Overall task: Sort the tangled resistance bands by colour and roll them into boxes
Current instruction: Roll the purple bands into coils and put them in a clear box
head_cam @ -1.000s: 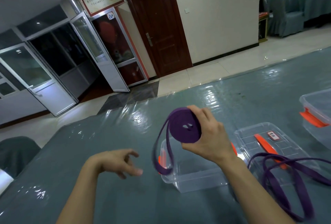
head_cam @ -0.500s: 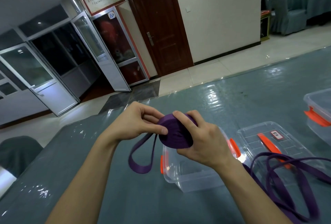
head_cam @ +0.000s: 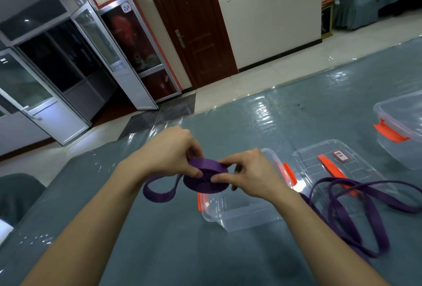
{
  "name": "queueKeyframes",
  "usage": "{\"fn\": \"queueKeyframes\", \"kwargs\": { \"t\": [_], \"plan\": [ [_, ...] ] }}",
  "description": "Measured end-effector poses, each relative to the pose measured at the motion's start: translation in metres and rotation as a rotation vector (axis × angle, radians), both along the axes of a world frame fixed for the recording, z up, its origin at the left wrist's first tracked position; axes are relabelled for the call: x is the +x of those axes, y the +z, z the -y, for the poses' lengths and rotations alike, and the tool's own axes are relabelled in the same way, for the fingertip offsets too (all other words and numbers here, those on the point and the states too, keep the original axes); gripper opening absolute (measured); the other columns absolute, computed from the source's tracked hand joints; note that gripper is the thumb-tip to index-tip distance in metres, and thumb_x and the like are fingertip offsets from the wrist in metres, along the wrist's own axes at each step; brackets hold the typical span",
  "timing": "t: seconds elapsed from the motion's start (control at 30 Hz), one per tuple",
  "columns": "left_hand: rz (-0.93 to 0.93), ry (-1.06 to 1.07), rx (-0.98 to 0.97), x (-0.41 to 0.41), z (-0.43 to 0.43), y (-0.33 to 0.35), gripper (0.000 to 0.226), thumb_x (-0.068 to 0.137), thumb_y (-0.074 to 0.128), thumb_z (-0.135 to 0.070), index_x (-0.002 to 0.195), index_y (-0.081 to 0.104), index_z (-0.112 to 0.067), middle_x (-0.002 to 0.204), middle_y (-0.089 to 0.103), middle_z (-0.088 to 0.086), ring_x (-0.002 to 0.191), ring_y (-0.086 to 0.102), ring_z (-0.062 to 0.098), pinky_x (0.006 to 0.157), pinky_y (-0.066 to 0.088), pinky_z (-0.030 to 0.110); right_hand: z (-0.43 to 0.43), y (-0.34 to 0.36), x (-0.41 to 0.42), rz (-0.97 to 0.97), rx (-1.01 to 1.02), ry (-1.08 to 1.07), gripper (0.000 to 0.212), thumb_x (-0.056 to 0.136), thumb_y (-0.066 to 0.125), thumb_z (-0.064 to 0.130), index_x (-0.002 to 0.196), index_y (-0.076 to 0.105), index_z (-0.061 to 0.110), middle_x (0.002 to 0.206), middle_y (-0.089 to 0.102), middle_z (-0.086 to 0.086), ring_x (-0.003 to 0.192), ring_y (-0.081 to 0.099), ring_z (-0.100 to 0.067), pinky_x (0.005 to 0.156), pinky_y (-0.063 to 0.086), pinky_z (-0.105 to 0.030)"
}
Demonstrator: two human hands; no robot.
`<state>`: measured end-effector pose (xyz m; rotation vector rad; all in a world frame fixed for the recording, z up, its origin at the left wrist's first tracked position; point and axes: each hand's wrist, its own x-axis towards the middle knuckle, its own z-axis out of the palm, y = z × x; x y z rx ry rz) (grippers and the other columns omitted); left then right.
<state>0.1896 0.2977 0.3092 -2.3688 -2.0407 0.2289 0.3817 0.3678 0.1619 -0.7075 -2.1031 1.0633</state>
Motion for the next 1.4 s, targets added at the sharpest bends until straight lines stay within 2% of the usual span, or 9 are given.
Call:
{"fn": "queueKeyframes", "kwargs": {
  "t": [0.2, 0.3, 0.43, 0.5, 0.6, 0.73, 0.9, 1.17, 1.4],
  "plan": [
    [-0.042, 0.012, -0.064, 0.002, 0.002, 0.005, 0.028, 0.077, 0.094, -0.041, 0.102, 0.086, -0.032, 0.089, 0.083, -0.016, 0.083, 0.075, -0.001, 0.079, 0.064, 0.034, 0.002, -0.005, -0.009, 0.03, -0.063, 0.035, 0.043, 0.068, 0.095, 0.058, 0.099, 0.085, 0.03, 0.074, 0.079, 0.007, 0.06, 0.072, -0.013, 0.067, 0.06, -0.038],
    [0.017, 0.028, -0.07, 0.0, 0.004, 0.008, 0.027, 0.076, 0.095, -0.038, 0.1, 0.087, -0.03, 0.086, 0.083, -0.016, 0.08, 0.076, -0.002, 0.079, 0.064, 0.034, 0.001, -0.007, -0.009, -0.031, -0.099, 0.03, 0.041, 0.068, 0.096, 0.056, 0.096, 0.085, 0.029, 0.067, 0.077, 0.005, 0.057, 0.072, -0.013, 0.065, 0.06, -0.037],
    [-0.013, -0.018, -0.081, 0.003, 0.002, 0.004, 0.027, 0.076, 0.095, -0.04, 0.101, 0.086, -0.031, 0.086, 0.082, -0.017, 0.079, 0.075, -0.003, 0.079, 0.064, 0.034, 0.005, -0.004, -0.014, 0.079, 0.011, 0.056, 0.051, 0.064, 0.087, 0.074, 0.097, 0.081, 0.036, 0.069, 0.074, 0.02, 0.055, 0.068, -0.004, 0.056, 0.053, -0.021],
    [0.0, -0.042, -0.06, 0.003, 0.0, 0.002, 0.027, 0.075, 0.095, -0.041, 0.099, 0.086, -0.033, 0.084, 0.081, -0.019, 0.078, 0.075, -0.004, 0.078, 0.064, 0.034, 0.007, -0.004, -0.016, 0.051, -0.011, 0.048, 0.039, 0.071, 0.088, 0.067, 0.087, 0.079, 0.032, 0.062, 0.07, 0.019, 0.048, 0.067, -0.004, 0.047, 0.047, -0.016],
    [0.3, 0.043, -0.095, -0.013, 0.0, 0.004, 0.032, 0.073, 0.101, -0.036, 0.102, 0.087, -0.031, 0.089, 0.083, -0.018, 0.085, 0.079, -0.001, 0.086, 0.066, 0.033, 0.003, -0.003, -0.011, -0.092, -0.141, 0.032, 0.036, 0.07, 0.093, 0.058, 0.084, 0.083, 0.026, 0.061, 0.073, 0.003, 0.046, 0.07, -0.015, 0.049, 0.058, -0.034],
    [0.696, 0.159, -0.19, -0.04, 0.005, 0.006, 0.044, 0.072, 0.101, -0.026, 0.113, 0.086, -0.02, 0.103, 0.086, 0.001, 0.099, 0.084, 0.022, 0.096, 0.066, 0.042, -0.004, 0.003, 0.0, -0.295, -0.363, 0.089, 0.032, 0.069, 0.1, 0.04, 0.093, 0.088, 0.024, 0.074, 0.08, -0.009, 0.059, 0.07, -0.044, 0.054, 0.06, -0.047],
    [0.811, 0.222, -0.145, -0.044, 0.006, -0.002, 0.042, 0.068, 0.105, -0.036, 0.104, 0.087, -0.02, 0.098, 0.086, 0.009, 0.094, 0.085, 0.029, 0.093, 0.068, 0.045, -0.007, 0.006, 0.004, -0.372, -0.472, 0.107, 0.031, 0.07, 0.1, 0.029, 0.095, 0.088, 0.016, 0.08, 0.081, -0.015, 0.053, 0.065, -0.028, 0.048, 0.055, -0.031],
    [1.052, 0.256, -0.069, -0.039, 0.014, -0.029, 0.049, 0.066, 0.103, -0.038, 0.109, 0.088, -0.019, 0.107, 0.085, 0.012, 0.103, 0.083, 0.03, 0.094, 0.066, 0.037, -0.011, -0.001, 0.005, -0.523, -0.554, 0.093, 0.04, 0.068, 0.102, 0.036, 0.1, 0.087, 0.017, 0.088, 0.082, -0.018, 0.053, 0.065, -0.03, 0.047, 0.054, -0.029],
    [1.381, 0.331, 0.222, -0.015, 0.017, -0.056, 0.046, 0.061, 0.101, -0.036, 0.102, 0.089, -0.021, 0.102, 0.085, 0.014, 0.092, 0.084, 0.027, 0.08, 0.066, 0.027, -0.001, -0.002, -0.009, -0.744, -0.668, 0.089, 0.023, 0.079, 0.089, 0.022, 0.098, 0.085, 0.01, 0.086, 0.079, -0.023, 0.046, 0.065, -0.026, 0.047, 0.053, -0.029]
  ]
}}
